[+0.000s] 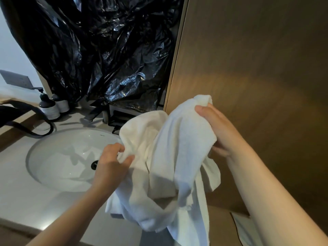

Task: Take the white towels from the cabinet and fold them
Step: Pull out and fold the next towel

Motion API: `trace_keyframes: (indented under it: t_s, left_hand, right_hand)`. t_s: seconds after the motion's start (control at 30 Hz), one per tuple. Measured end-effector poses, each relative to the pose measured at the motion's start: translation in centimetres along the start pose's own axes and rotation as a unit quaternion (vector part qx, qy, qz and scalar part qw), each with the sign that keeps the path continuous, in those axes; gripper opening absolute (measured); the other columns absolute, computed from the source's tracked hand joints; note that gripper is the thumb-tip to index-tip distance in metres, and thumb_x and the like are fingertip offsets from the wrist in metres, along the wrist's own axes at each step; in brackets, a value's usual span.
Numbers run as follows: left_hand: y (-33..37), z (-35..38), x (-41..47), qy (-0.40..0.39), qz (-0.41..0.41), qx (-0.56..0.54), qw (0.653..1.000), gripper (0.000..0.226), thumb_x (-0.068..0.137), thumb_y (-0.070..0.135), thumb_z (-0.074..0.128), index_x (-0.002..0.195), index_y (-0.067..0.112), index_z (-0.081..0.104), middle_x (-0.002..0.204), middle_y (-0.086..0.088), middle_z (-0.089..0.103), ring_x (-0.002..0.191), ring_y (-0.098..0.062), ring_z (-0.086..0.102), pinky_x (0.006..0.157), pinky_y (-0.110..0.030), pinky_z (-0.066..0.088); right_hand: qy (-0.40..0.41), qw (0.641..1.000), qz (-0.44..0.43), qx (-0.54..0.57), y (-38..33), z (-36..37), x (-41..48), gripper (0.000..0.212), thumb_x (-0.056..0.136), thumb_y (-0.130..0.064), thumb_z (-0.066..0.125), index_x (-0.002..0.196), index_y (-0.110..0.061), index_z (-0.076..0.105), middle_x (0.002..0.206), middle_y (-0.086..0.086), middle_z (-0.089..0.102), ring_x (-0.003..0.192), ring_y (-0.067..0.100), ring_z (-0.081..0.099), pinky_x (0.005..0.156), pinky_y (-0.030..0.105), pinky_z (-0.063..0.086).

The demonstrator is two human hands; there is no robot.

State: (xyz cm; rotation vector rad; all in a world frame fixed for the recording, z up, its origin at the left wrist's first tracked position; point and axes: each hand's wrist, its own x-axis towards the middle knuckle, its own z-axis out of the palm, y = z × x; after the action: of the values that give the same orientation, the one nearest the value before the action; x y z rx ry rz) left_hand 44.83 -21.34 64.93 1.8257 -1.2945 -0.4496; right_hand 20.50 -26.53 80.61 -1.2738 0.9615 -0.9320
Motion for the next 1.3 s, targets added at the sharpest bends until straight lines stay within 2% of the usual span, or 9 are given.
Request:
trace_keyframes:
  t_s: [0.1, 0.23, 0.33, 0.43, 0.7, 0.9, 1.07, 1.17, 1.3]
  left_hand:
    - [-0.1, -0.3, 0.0, -0.018, 0.031, -0.001, 0.999, 0.021, 0.083, 0.020, 0.074, 0.096, 0.013, 0.058, 0.102, -0.001, 0.053, 0.087, -0.014, 0.047, 0.076, -0.023, 0.032]
    - [-0.1, -0.3, 0.2, -0.037, 0.056, 0.012, 0.998, 0.028, 0.084, 0.023, 0.073, 0.107, 0.010, 0.061, 0.104, 0.001, 0.051, 0.089, -0.010, 0.045, 0.078, -0.020, 0.031]
    - [0.4, -0.1, 0.7, -0.047, 0.058, 0.005, 0.997, 0.028, 0.084, 0.027, 0.072, 0.106, 0.014, 0.062, 0.101, 0.004, 0.051, 0.093, -0.010, 0.046, 0.079, -0.020, 0.031]
    - [0.9, 0.3, 0.7, -0.080, 0.062, 0.013, 0.995, 0.025, 0.088, 0.034, 0.067, 0.105, 0.017, 0.060, 0.103, 0.003, 0.053, 0.094, -0.010, 0.049, 0.081, -0.022, 0.034]
    - [-0.3, 2.7, -0.1, -0.202, -0.001, 0.158, 0.967, 0.036, 0.103, 0.035, 0.038, 0.120, 0.008, 0.056, 0.126, -0.011, 0.054, 0.115, -0.026, 0.054, 0.090, -0.027, 0.037]
    - [-3.6, 2.2, -0.1, -0.204, -0.060, 0.173, 0.962, 0.033, 0.101, 0.040, 0.040, 0.105, 0.010, 0.055, 0.109, -0.009, 0.056, 0.103, -0.027, 0.058, 0.079, -0.028, 0.040]
    - [-2.0, 0.8, -0.7, -0.092, 0.066, 0.062, 0.992, 0.073, 0.091, 0.047, 0.055, 0.149, 0.011, 0.029, 0.151, -0.004, 0.033, 0.137, -0.025, 0.035, 0.113, -0.034, 0.031]
    - [-0.2, 0.2, -1.6, -0.184, 0.178, 0.054, 0.965, 0.088, 0.075, 0.079, 0.038, 0.147, 0.029, 0.035, 0.151, 0.010, 0.035, 0.140, -0.012, 0.031, 0.116, -0.026, 0.023]
    - [-0.8, 1.0, -1.6, -0.323, 0.113, 0.268, 0.900, 0.123, 0.048, 0.102, 0.016, 0.148, 0.033, 0.031, 0.155, 0.007, 0.029, 0.145, -0.016, 0.019, 0.120, -0.039, 0.007]
  right_hand:
    - [0.050, 0.998, -0.006, 0.037, -1.0, 0.7, -0.1, 0.043, 0.092, -0.037, 0.059, 0.128, -0.015, 0.056, 0.109, 0.004, 0.070, 0.104, 0.017, 0.068, 0.072, 0.025, 0.055]
    - [0.085, 0.988, -0.029, 0.125, -3.4, 0.4, -0.6, 0.038, 0.094, -0.037, 0.055, 0.123, -0.013, 0.059, 0.086, 0.000, 0.074, 0.073, 0.010, 0.073, 0.053, 0.021, 0.053]
    - [0.104, 0.987, -0.033, 0.117, -4.5, 0.7, -0.8, 0.051, 0.089, -0.041, 0.060, 0.135, -0.017, 0.054, 0.115, 0.006, 0.070, 0.096, 0.017, 0.072, 0.063, 0.027, 0.057]
    - [0.120, 0.982, -0.051, 0.136, -5.3, 0.8, -0.9, 0.060, 0.085, -0.043, 0.064, 0.137, -0.016, 0.053, 0.114, 0.005, 0.070, 0.100, 0.019, 0.070, 0.062, 0.027, 0.056]
    - [0.118, 0.976, -0.104, 0.150, -8.9, 1.3, -1.1, 0.037, 0.096, -0.035, 0.056, 0.125, -0.014, 0.057, 0.087, -0.002, 0.074, 0.084, 0.012, 0.074, 0.058, 0.022, 0.055]
    - [0.119, 0.983, -0.078, 0.118, -7.3, 3.2, -0.4, 0.033, 0.098, -0.029, 0.054, 0.126, -0.011, 0.056, 0.107, 0.005, 0.072, 0.095, 0.015, 0.072, 0.071, 0.025, 0.059]
    - [0.115, 0.983, -0.054, 0.132, -6.4, 3.1, -0.5, 0.029, 0.097, -0.031, 0.055, 0.122, -0.016, 0.057, 0.102, 0.002, 0.073, 0.092, 0.013, 0.073, 0.067, 0.024, 0.058]
    - [0.113, 0.983, -0.068, 0.131, -6.7, 2.9, -0.6, 0.022, 0.097, -0.030, 0.056, 0.116, -0.019, 0.059, 0.093, -0.002, 0.076, 0.094, 0.013, 0.072, 0.069, 0.024, 0.059]
    - [0.103, 0.985, -0.084, 0.111, -7.2, 2.6, -1.0, 0.029, 0.097, -0.031, 0.055, 0.123, -0.019, 0.057, 0.102, -0.001, 0.074, 0.096, 0.012, 0.072, 0.069, 0.024, 0.058]
